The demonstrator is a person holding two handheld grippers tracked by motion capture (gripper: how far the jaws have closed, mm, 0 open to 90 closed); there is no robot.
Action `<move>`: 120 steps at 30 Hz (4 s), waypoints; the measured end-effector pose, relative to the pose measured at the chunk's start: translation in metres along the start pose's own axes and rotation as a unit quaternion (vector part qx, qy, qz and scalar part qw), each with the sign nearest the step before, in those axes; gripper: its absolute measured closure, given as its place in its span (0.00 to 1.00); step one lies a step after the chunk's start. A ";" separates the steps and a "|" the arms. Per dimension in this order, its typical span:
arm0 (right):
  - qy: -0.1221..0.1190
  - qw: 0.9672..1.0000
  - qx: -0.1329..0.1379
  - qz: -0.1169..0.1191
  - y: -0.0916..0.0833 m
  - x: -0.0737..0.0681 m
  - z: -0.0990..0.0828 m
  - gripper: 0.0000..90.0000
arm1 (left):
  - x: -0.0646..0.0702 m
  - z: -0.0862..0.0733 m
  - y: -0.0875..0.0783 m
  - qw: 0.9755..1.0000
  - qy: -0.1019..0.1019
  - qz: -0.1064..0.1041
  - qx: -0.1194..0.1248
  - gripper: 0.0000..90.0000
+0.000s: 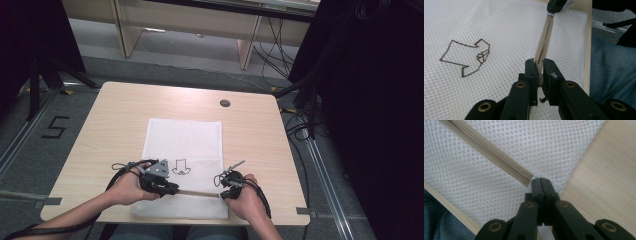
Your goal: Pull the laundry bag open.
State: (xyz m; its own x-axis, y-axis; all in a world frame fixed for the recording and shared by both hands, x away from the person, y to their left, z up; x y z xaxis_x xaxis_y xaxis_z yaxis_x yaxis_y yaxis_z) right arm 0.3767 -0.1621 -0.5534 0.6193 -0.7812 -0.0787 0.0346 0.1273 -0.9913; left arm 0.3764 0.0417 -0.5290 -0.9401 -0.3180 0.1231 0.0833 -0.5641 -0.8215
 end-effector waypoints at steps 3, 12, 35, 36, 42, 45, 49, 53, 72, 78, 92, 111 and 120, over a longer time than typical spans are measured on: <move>0.005 1.000 -0.004 0.000 0.000 0.000 -0.001 1.00 | -0.004 -0.004 -0.003 1.000 0.001 0.004 -0.003 0.91; 0.008 1.000 -0.006 0.001 0.000 0.000 -0.001 1.00 | -0.007 -0.010 -0.007 1.000 -0.004 0.005 -0.001 0.91; -0.003 1.000 0.001 -0.001 0.000 0.001 0.000 1.00 | -0.010 -0.023 -0.015 1.000 -0.018 0.006 0.002 0.91; 0.002 1.000 0.001 0.001 0.000 0.000 0.000 1.00 | -0.009 -0.023 -0.015 1.000 -0.025 0.005 0.001 0.91; -0.001 1.000 0.001 0.001 0.000 0.000 0.000 1.00 | -0.010 -0.024 -0.016 1.000 -0.014 0.008 0.001 0.91; -0.004 1.000 0.001 0.000 0.000 0.001 0.000 1.00 | -0.009 -0.025 -0.016 1.000 -0.026 0.002 0.005 0.91; -0.005 1.000 0.001 0.001 0.000 0.001 0.000 1.00 | -0.009 -0.025 -0.017 1.000 -0.026 0.004 0.005 0.91; -0.010 1.000 0.003 0.001 0.000 0.002 0.000 1.00 | -0.009 -0.025 -0.017 1.000 -0.023 0.006 0.006 0.91; -0.009 1.000 0.003 0.002 0.000 0.002 0.000 1.00 | -0.012 -0.037 -0.026 0.999 -0.031 0.017 0.003 0.91; 0.005 1.000 -0.004 0.005 0.000 0.000 -0.001 1.00 | -0.016 -0.050 -0.033 0.999 -0.049 0.015 0.009 0.91; -0.006 1.000 0.002 0.001 0.000 0.001 0.000 1.00 | -0.025 -0.086 -0.057 0.996 -0.081 0.043 0.006 0.91; 0.008 1.000 -0.002 0.004 0.000 0.001 -0.001 1.00 | -0.032 -0.115 -0.067 0.991 -0.123 0.054 0.000 0.91; 0.005 1.000 0.017 0.013 0.000 0.002 -0.001 0.99 | -0.034 -0.116 -0.066 0.991 -0.122 0.059 -0.001 0.91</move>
State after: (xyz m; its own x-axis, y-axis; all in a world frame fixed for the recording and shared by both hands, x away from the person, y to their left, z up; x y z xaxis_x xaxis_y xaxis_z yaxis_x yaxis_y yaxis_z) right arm 0.3774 -0.1646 -0.5532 0.6117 -0.7839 -0.1064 0.0443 0.1682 -0.9848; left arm 0.3646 0.1781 -0.5438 -0.8162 -0.5563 0.1564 0.1870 -0.5104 -0.8394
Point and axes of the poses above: each handheld gripper's, and its own axes: y roughly forward along the jaws, z roughly out of its top, x roughly to its right, the point moved 8 cm from there along y, roughly forward along the jaws, and after that the axes turned 13 degrees about -x, right-handed, at the moved point
